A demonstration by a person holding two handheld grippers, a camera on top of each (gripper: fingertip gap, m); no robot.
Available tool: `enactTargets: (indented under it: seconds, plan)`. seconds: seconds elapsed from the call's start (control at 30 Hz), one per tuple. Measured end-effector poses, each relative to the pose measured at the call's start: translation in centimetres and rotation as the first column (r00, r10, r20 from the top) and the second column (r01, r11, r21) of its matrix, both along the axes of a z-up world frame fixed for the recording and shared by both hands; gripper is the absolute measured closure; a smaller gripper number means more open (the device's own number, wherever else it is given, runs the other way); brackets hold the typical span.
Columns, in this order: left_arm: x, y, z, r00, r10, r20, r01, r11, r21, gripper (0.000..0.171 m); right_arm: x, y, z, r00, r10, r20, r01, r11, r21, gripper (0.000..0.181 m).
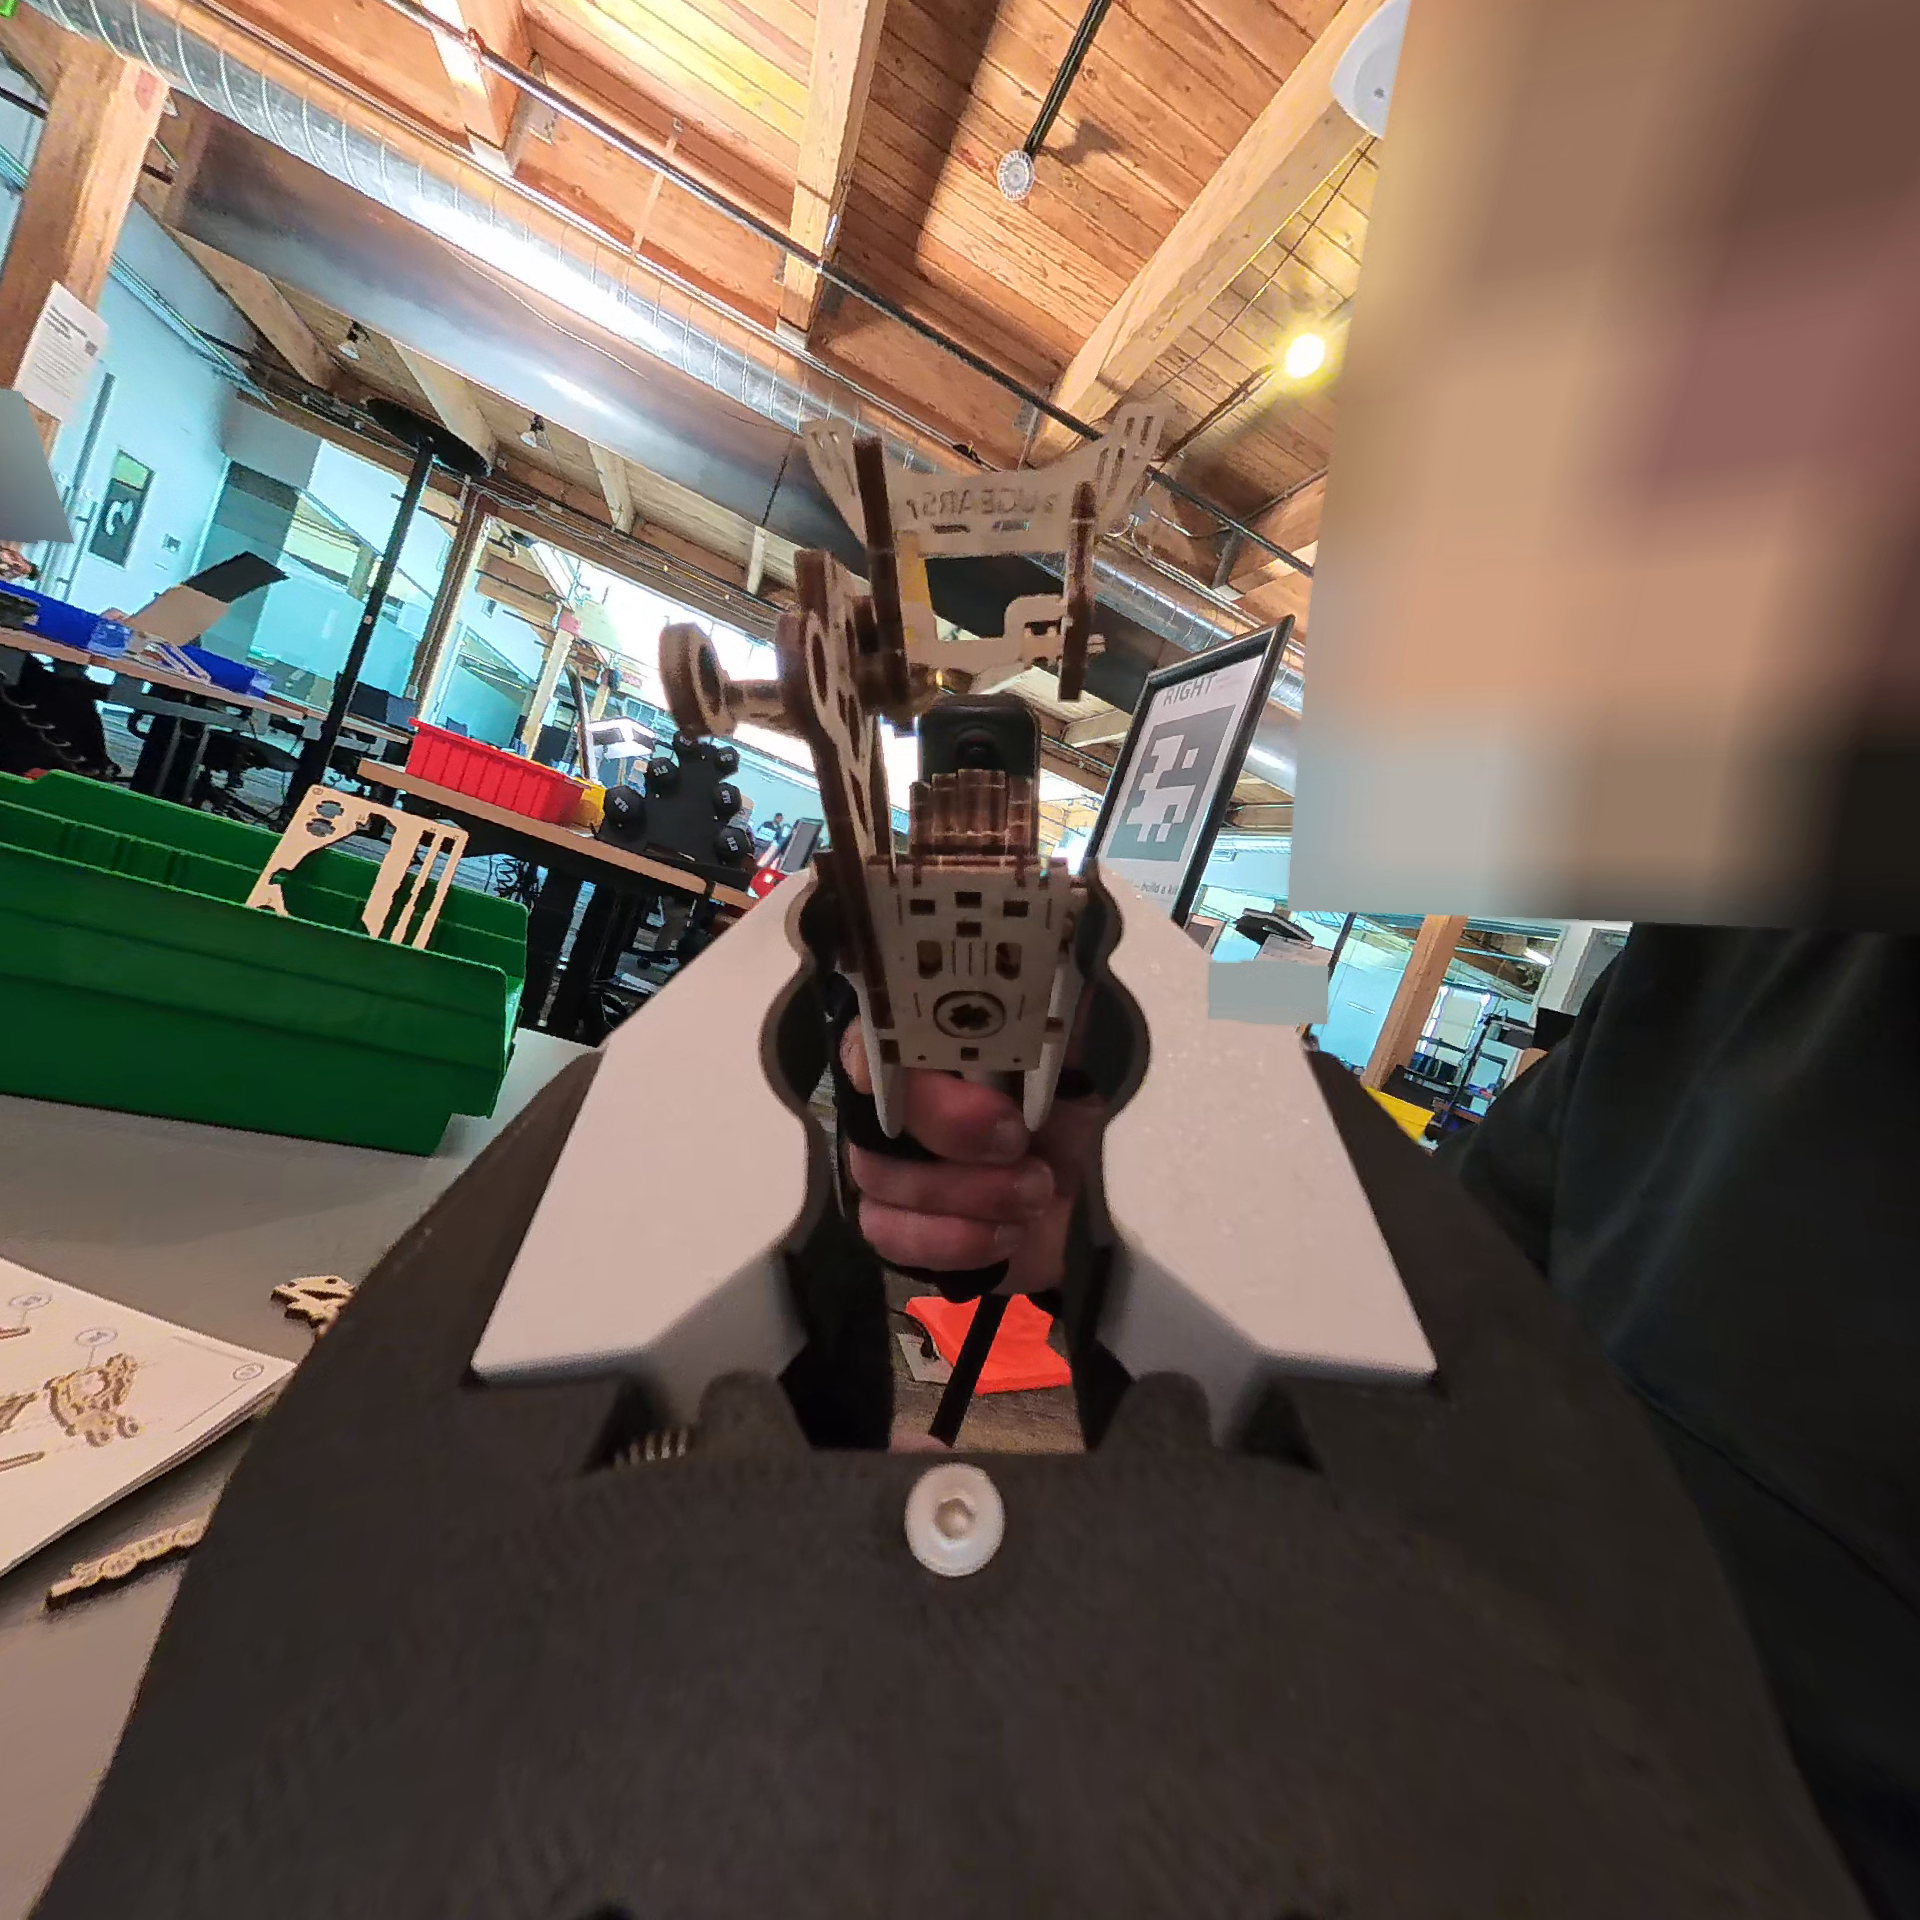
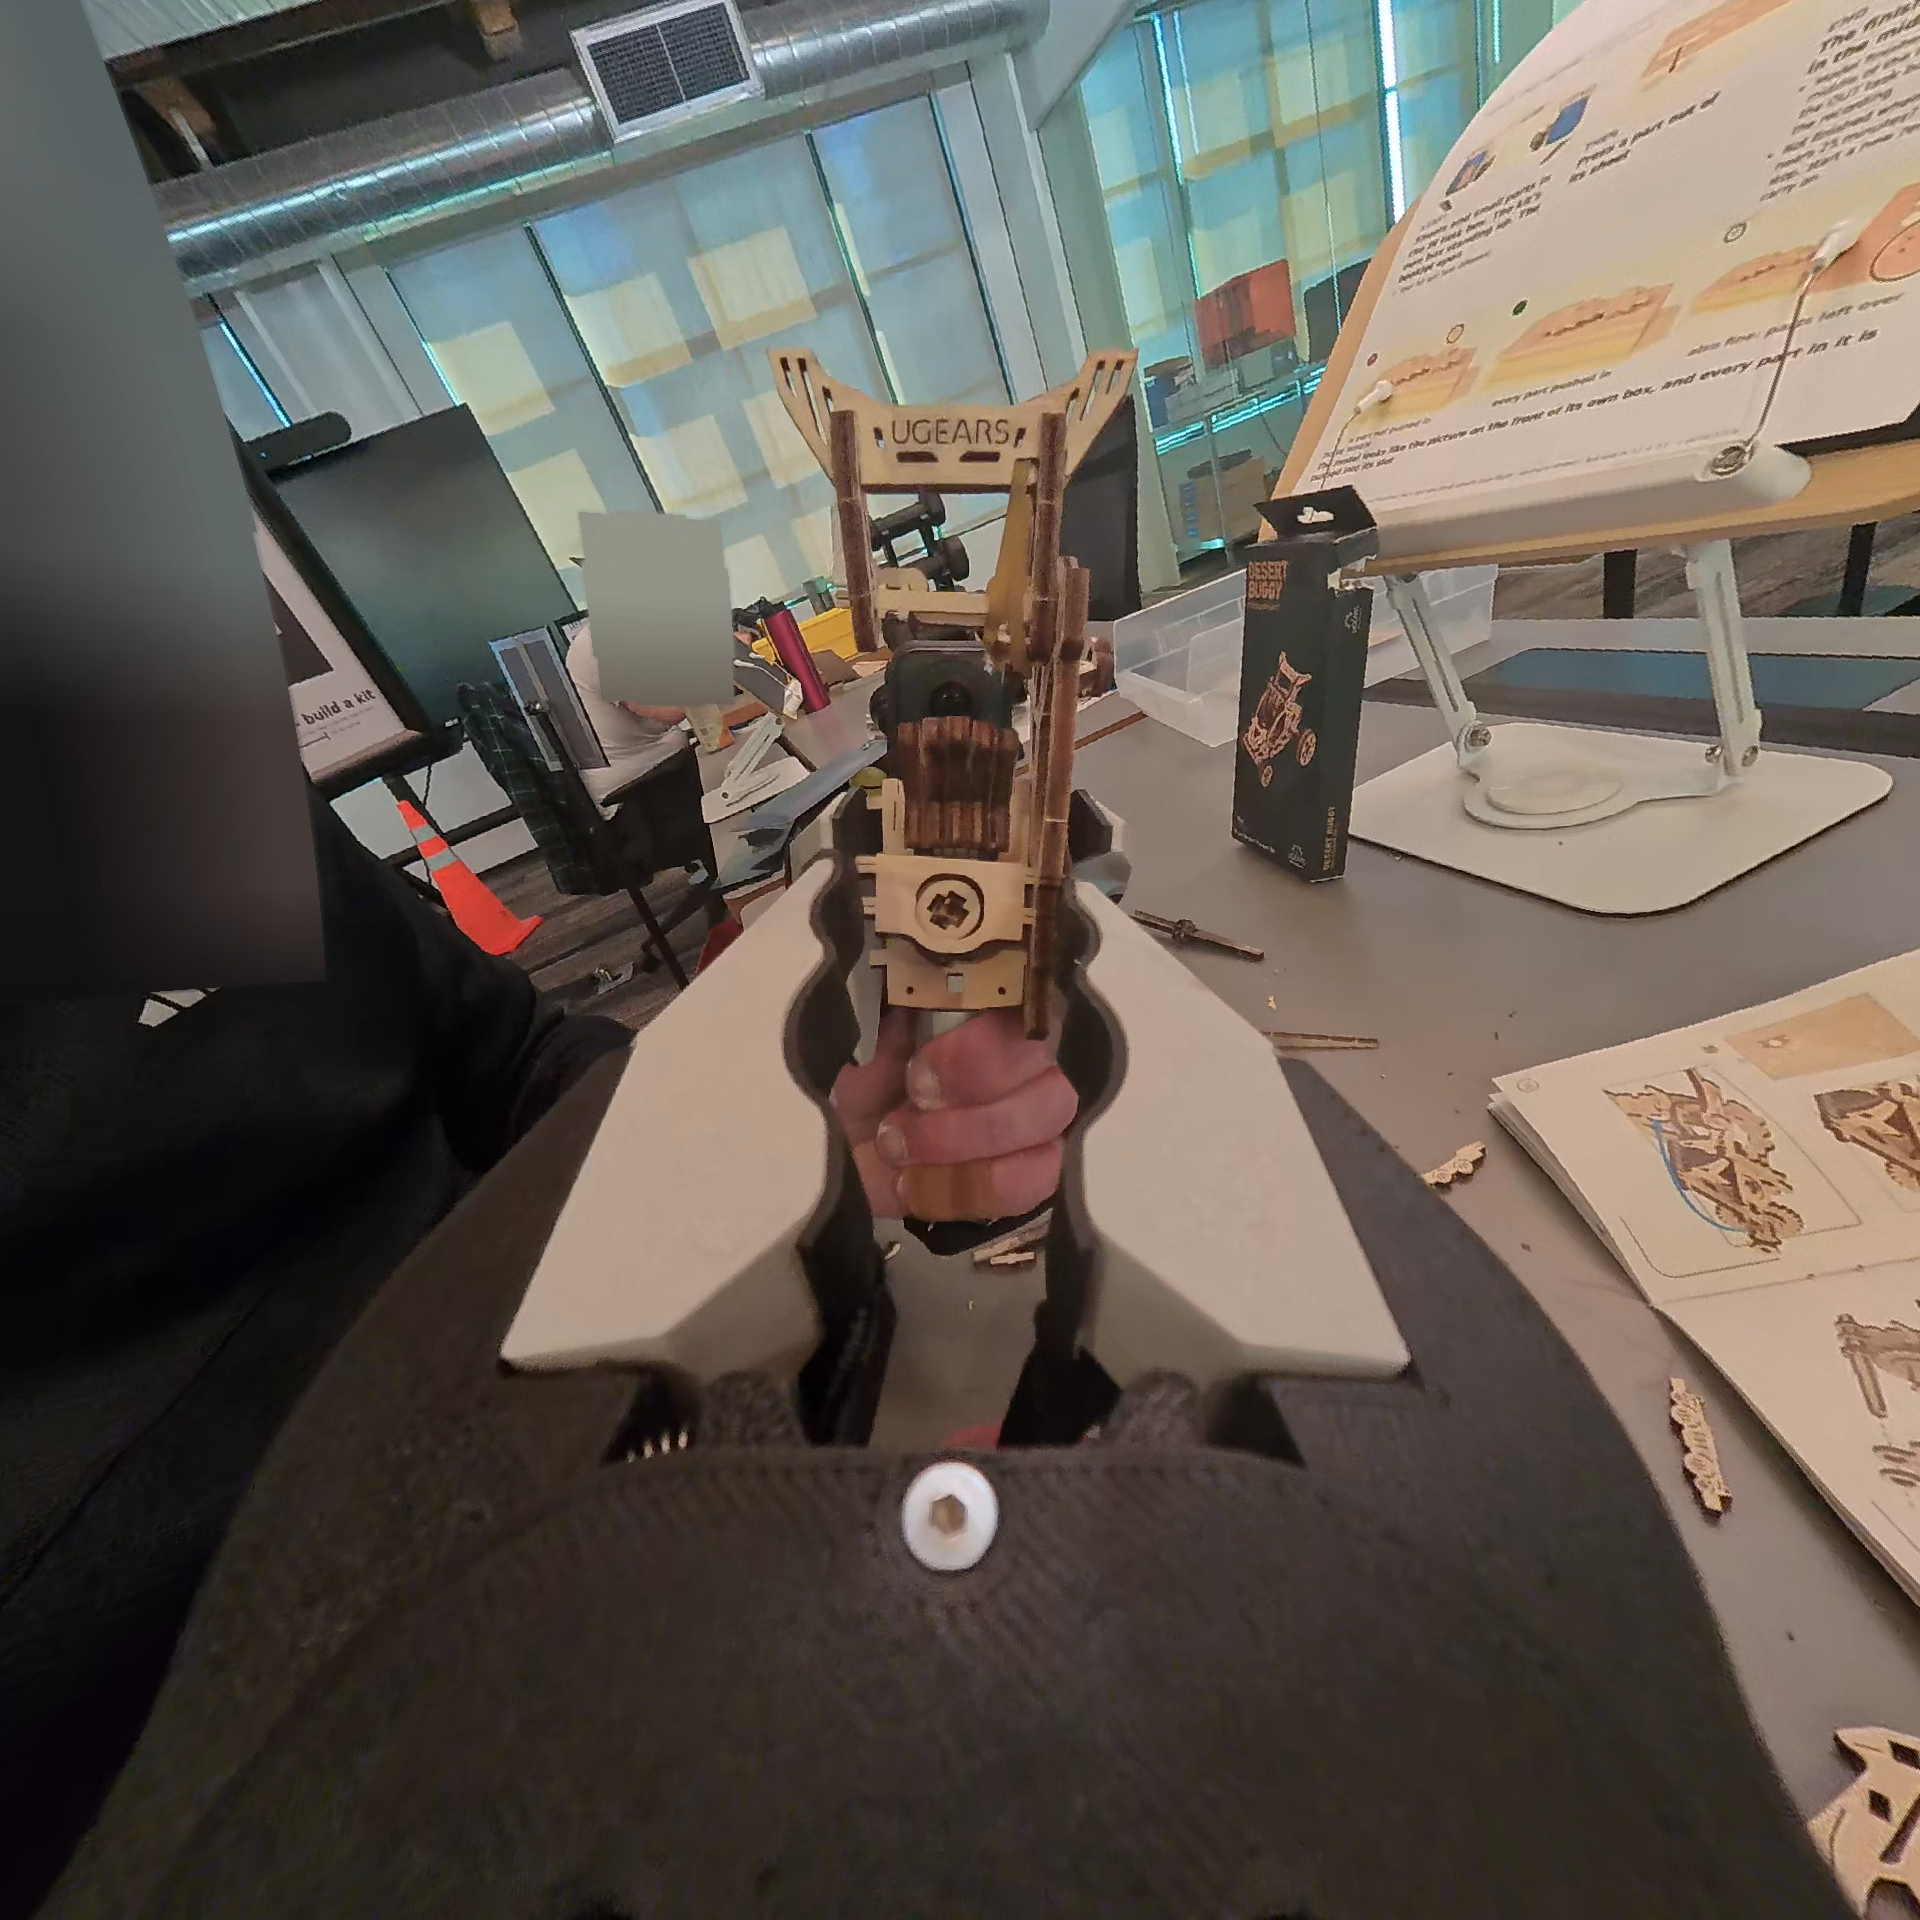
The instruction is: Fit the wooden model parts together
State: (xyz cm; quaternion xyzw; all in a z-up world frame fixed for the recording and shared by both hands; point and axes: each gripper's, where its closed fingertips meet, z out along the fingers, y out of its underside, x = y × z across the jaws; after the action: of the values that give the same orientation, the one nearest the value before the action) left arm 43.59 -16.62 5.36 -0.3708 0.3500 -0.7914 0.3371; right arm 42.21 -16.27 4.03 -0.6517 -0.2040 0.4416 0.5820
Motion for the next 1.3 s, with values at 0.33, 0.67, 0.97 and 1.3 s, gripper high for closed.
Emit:
enactTargets:
  seconds: [0.33, 0.67, 0.97, 1.3]
  plan:
    - [0.0, 0.1, 0.2, 1.000, 0.025, -0.001, -0.025, 1.000, 0.005, 0.127, -0.2, 0.1, 0.1, 1.000, -0.007, 0.000, 0.007, 1.000, -0.007, 0.148]
    - [-0.2, 1.0, 0.2, 0.999, 0.035, 0.018, -0.035, 0.999, -0.003, 0.127, -0.1, 1.0, 0.0, 0.999, -0.034, -0.021, 0.034, 0.999, -0.020, 0.146]
    - [-1.1, 2.0, 0.8, 0.991, -0.064, 0.116, 0.082, 0.984, -0.157, 0.126, -0.7, 0.8, 0.0, 0.999, -0.031, 0.029, 0.031, 0.999, -0.019, 0.141]
    - [-1.0, 1.3, 0.8, 0.990, -0.070, 0.120, 0.085, 0.988, -0.125, 0.126, -1.3, 1.0, -0.1, 0.998, -0.042, 0.045, 0.044, 0.998, -0.048, 0.146]
